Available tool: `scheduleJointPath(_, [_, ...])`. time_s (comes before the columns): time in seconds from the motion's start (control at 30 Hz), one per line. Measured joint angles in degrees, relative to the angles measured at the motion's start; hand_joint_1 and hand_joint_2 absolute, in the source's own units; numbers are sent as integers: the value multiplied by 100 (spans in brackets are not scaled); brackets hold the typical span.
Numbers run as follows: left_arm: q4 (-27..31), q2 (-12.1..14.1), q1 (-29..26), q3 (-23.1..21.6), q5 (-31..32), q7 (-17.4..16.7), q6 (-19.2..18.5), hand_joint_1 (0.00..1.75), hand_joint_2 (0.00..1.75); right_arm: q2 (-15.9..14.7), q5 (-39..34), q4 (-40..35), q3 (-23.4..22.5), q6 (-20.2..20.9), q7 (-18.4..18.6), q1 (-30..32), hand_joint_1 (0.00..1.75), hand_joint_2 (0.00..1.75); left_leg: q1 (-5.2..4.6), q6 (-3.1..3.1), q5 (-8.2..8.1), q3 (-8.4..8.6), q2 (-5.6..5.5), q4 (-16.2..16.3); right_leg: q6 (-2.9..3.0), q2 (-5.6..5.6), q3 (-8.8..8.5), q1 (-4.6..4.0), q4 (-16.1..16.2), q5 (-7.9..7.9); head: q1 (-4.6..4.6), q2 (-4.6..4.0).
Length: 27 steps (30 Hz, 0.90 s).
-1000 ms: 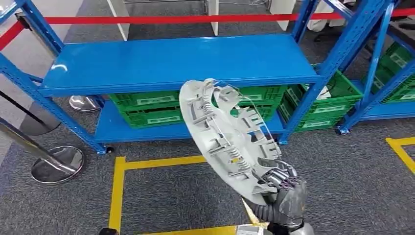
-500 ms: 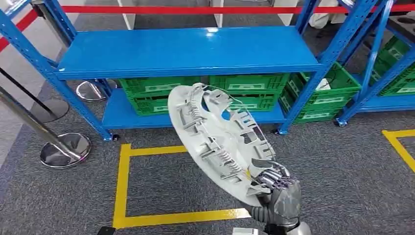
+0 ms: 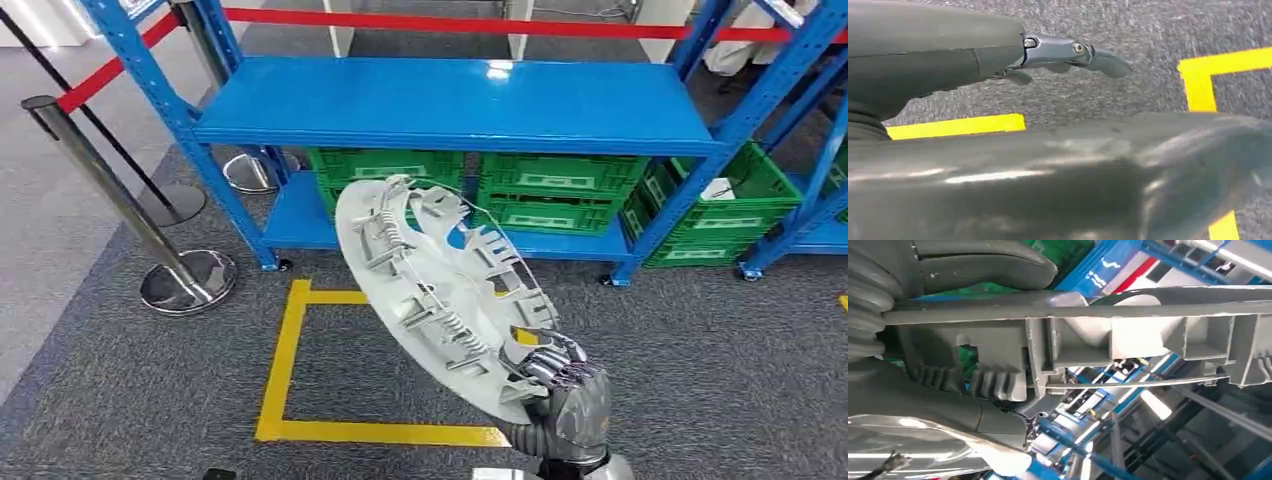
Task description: Take the parts from the cabinet and place them on the table.
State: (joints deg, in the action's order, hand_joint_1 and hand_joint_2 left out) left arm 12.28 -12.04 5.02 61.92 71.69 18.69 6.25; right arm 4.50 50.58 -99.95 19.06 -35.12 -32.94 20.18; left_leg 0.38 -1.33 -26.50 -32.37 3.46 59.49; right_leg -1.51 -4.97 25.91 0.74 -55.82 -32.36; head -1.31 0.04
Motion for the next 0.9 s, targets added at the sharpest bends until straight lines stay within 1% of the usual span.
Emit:
scheduleJointPath(0.03, [0,0,-16,0,9,-18,7,0,0,0,2,0,4,0,2,-4,175,175,-1,36,-26,-31,-30,1,-16,-32,-52,-9,-6,1,-31,0])
scheduleJointPath(0.07, [0,0,-26,0,15,-43,15,0,0,0,9,2,7,0,6,-6,175,175,-15,97,-77,-36,-74,-28,-47,-60,-64,-8,-7,7,-22,0])
scheduleJointPath(0.1, [0,0,-26,0,17,-83,17,0,0,0,13,2,11,0,9,-11,175,175,-17,146,-90,-75,-129,-37,-74,-116,-50,-8,-7,11,-26,0])
scheduleJointPath(0.13, [0,-2,-27,0,20,-85,22,0,0,-2,17,2,11,0,15,-13,175,175,36,203,-58,-59,-191,-104,-120,-95,-11,4,-17,-67,-39,0])
scheduleJointPath(0.17, [0,-7,-24,0,20,-87,31,0,0,-2,20,7,11,0,33,-17,175,175,31,239,-44,-66,-226,-114,-127,157,54,12,-152,-189,-50,0])
scheduleJointPath(0.2, [0,-7,-6,0,20,-92,35,0,0,-7,26,9,11,0,44,-15,175,175,27,288,-28,-90,-271,-114,-119,335,234,19,-522,-392,-59,0])
scheduleJointPath(0.23, [0,-9,6,0,20,-92,37,0,0,-15,35,20,13,0,48,-12,175,175,15,306,-17,-114,-321,-113,-116,427,484,15,-1013,-594,-63,0])
scheduleJointPath(0.27, [0,-13,8,0,20,-92,37,0,0,-33,46,30,13,0,50,-9,175,175,-3,324,-5,-133,-368,-113,-113,469,749,13,-1505,-761,-63,0])
scheduleJointPath(0.3, [0,-13,5,0,24,-94,37,0,0,-46,52,41,15,0,63,-5,175,175,-24,334,2,-146,-428,-109,-108,483,975,7,-1882,-820,-61,0])
scheduleJointPath(0.33, [0,-13,-2,0,26,-98,37,0,0,-55,55,61,17,0,74,2,175,175,-40,343,8,-145,-489,-108,-92,484,1042,5,-1925,-717,-59,0])
scheduleJointPath(0.37, [0,-15,-5,0,26,-101,37,0,0,-63,57,81,17,0,87,3,175,175,-53,345,12,-140,-556,-106,-64,490,982,-1,-1712,-485,-59,0])
scheduleJointPath(0.4, [0,-18,-4,0,28,-103,37,0,0,-74,63,94,20,0,101,0,175,175,-64,345,16,-136,-627,-101,-35,512,819,-5,-1292,-187,-61,0])
scheduleJointPath(0.43, [0,-26,0,0,31,-103,37,0,0,-83,70,98,22,0,114,-3,175,175,-74,341,18,-126,-697,-97,9,615,589,-8,-740,133,-61,0])
scheduleJointPath(0.47, [-2,-35,-1,0,31,-103,37,0,0,-89,77,107,35,0,122,-10,175,175,-64,324,29,-133,-749,-96,60,875,427,-4,-373,205,-55,0])
scheduleJointPath(0.5, [-2,-40,20,0,33,-103,35,0,0,-96,85,120,59,0,129,-7,175,175,-100,293,49,-170,-802,-60,53,953,417,15,-278,208,-35,0])
scheduleJointPath(0.53, [-2,-37,26,0,33,-103,37,0,0,-98,90,120,79,0,136,-16,175,175,-79,257,73,-233,-843,-51,31,905,346,4,-183,141,-55,0])
scheduleJointPath(0.57, [-2,-42,20,0,35,-105,37,0,0,-101,98,129,103,0,153,-14,175,175,-56,208,106,-268,-889,-58,37,878,360,-11,-207,156,-37,0])
scheduleJointPath(0.6, [-4,-42,7,0,41,-111,37,0,0,-103,107,129,109,0,162,-11,175,175,-41,169,137,-281,-942,-72,49,840,367,-20,-213,172,-55,0])
scheduleJointPath(0.63, [-2,-35,-4,0,53,-118,39,0,0,-103,120,131,111,0,177,-7,175,175,-66,148,140,-296,-991,-53,80,761,363,28,-159,219,-50,0])
scheduleJointPath(0.67, [-4,-37,-15,0,70,-120,41,0,0,-107,144,131,111,0,186,-11,175,175,-83,115,25,-338,-729,38,107,672,348,44,-142,241,-41,0])
scheduleJointPath(0.7, [-4,-37,-5,0,72,-136,44,0,0,-109,157,131,114,0,186,-10,175,175,-69,78,-187,-452,-547,319,125,610,351,44,-141,248,15,0])
scheduleJointPath(0.73, [-4,-37,10,0,77,-138,44,0,0,-111,173,131,118,0,186,-4,175,175,-46,40,-414,-622,-465,731,128,526,356,42,-142,247,18,0])
scheduleJointPath(0.77, [-4,-35,20,-2,85,-144,44,0,0,-118,197,131,120,0,184,-2,175,175,-24,11,-621,-808,-432,1190,129,446,361,39,-143,246,15,0])
scheduleJointPath(0.8, [-4,-37,21,-2,92,-157,44,0,0,-122,216,131,131,0,184,-2,175,175,-8,-14,-754,-954,-422,1558,129,369,369,39,-146,246,20,0])
scheduleJointPath(0.83, [-4,-37,13,-4,109,-173,44,0,0,-127,242,133,144,0,186,5,175,175,11,-29,-751,-991,-416,1686,127,291,371,40,-147,244,20,0])
scheduleJointPath(0.87, [-4,-35,2,-7,136,-184,44,0,0,-129,280,133,149,0,186,12,175,175,29,-39,-613,-887,-408,1534,124,222,371,40,-147,242,20,0])
scheduleJointPath(0.9, [-4,-35,-2,-9,155,-192,42,0,0,-131,293,133,151,0,186,13,175,175,35,-40,-394,-685,-385,1162,119,162,364,40,-149,238,17,0])
